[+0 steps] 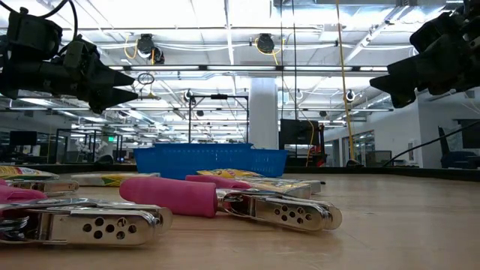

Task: Pick & Place School Supplies
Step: Put the yellow crayon box into the top left blue bin

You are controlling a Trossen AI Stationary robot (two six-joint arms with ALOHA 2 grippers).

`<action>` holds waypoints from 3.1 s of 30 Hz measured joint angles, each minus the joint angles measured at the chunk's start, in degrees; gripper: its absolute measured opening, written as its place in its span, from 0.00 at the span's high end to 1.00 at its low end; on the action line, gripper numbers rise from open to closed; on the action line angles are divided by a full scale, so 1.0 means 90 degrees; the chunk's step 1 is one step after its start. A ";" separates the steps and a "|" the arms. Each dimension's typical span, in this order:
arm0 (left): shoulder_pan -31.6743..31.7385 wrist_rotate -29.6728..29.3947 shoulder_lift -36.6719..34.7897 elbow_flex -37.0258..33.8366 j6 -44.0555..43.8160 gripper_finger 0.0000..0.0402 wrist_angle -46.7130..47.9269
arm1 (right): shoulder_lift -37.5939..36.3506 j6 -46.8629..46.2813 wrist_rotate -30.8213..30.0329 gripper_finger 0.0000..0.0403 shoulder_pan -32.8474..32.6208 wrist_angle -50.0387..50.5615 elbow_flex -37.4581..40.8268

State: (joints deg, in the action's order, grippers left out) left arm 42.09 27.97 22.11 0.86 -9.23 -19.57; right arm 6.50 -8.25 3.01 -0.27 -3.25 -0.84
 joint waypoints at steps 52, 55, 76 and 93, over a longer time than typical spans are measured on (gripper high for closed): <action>-0.7233 -0.3579 0.5013 0.5496 -0.5485 0.27 0.7740 | -0.0002 -0.0002 0.0002 0.53 0.0002 0.0003 0.0000; -0.7492 -0.3182 0.5571 0.5496 -0.6584 0.27 0.7986 | -0.0002 -0.0002 0.0003 0.52 0.0002 0.0003 0.0000; -0.8043 -0.2220 0.7910 0.5493 -0.9134 0.27 0.7886 | -0.0002 -0.0002 0.0005 0.52 0.0002 0.0004 0.0000; -0.8048 -0.2309 0.8123 0.5498 -0.8687 0.50 0.7295 | 0.0000 -0.0002 0.0005 0.53 0.0002 0.0002 0.0000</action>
State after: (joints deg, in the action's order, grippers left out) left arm -30.35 7.18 95.22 50.35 -87.42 46.09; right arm 6.50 -8.27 3.05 -0.25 -3.22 -0.84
